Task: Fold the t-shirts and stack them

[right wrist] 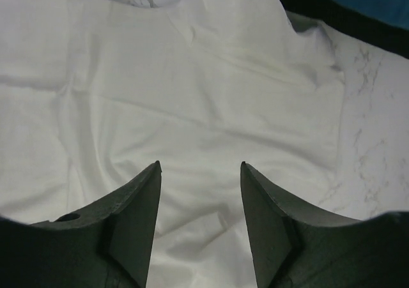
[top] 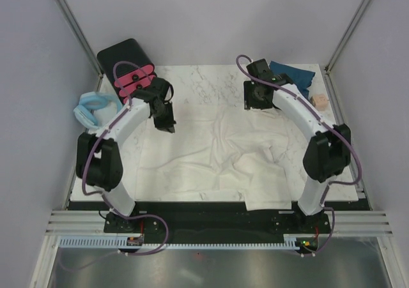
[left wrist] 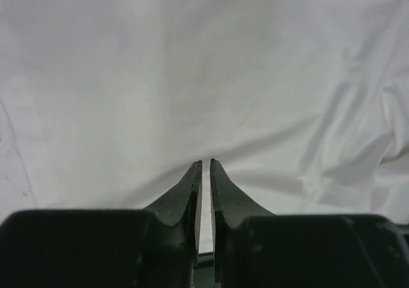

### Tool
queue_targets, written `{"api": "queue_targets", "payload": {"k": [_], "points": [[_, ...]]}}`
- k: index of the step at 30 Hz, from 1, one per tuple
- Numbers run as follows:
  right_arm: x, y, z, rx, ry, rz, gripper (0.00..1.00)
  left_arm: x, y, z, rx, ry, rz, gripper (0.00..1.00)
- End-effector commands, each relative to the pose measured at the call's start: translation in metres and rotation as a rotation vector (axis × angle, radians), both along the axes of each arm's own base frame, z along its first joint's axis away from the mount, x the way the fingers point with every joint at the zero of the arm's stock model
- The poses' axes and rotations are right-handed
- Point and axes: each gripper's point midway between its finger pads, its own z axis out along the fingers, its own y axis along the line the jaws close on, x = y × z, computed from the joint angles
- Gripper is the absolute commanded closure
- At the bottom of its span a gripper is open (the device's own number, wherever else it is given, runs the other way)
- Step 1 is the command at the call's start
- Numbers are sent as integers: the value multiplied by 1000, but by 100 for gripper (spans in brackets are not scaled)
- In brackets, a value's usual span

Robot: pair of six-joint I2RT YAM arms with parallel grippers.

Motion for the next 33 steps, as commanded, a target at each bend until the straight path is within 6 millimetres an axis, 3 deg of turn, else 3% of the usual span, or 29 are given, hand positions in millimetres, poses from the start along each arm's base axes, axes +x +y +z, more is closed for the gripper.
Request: {"api": "queue_targets", "payload": {"k": [1, 2, 4, 10, 11, 12, 14, 18, 19, 24, 25, 30, 31, 33], "points": [[57, 19, -11, 17, -77, 93, 40, 73, 11, -3, 71, -102, 85, 83], [62, 21, -39, 14, -16, 93, 40, 80, 15, -20, 83, -59, 107, 83], [70, 29, -50, 39, 0, 112, 40, 101, 13, -15, 52, -81, 136, 83], [89, 38, -83, 41, 11, 120, 41, 149, 16, -34, 49, -73, 179, 83], [89, 40, -93, 36, 30, 122, 41, 160, 14, -27, 40, -92, 182, 85], [91, 40, -95, 39, 29, 120, 42, 159, 15, -42, 50, -51, 183, 86], [93, 42, -102, 46, 36, 118, 42, 167, 12, -44, 43, -59, 180, 88], [94, 41, -114, 31, 59, 115, 43, 168, 6, -65, 34, 1, 167, 98], [93, 41, -116, 31, 65, 114, 43, 164, 7, -77, 42, 34, 167, 98], [90, 39, -131, 16, 102, 108, 46, 158, 5, -89, 39, 74, 163, 98], [88, 38, -136, 13, 121, 106, 52, 155, 7, -93, 45, 88, 160, 98], [85, 43, -156, 19, 174, 110, 59, 147, 15, -109, 96, 135, 175, 98], [86, 44, -156, 22, 172, 107, 68, 145, 19, -111, 110, 144, 192, 98], [88, 46, -156, 23, 166, 108, 76, 142, 29, -112, 147, 160, 217, 98]]}}
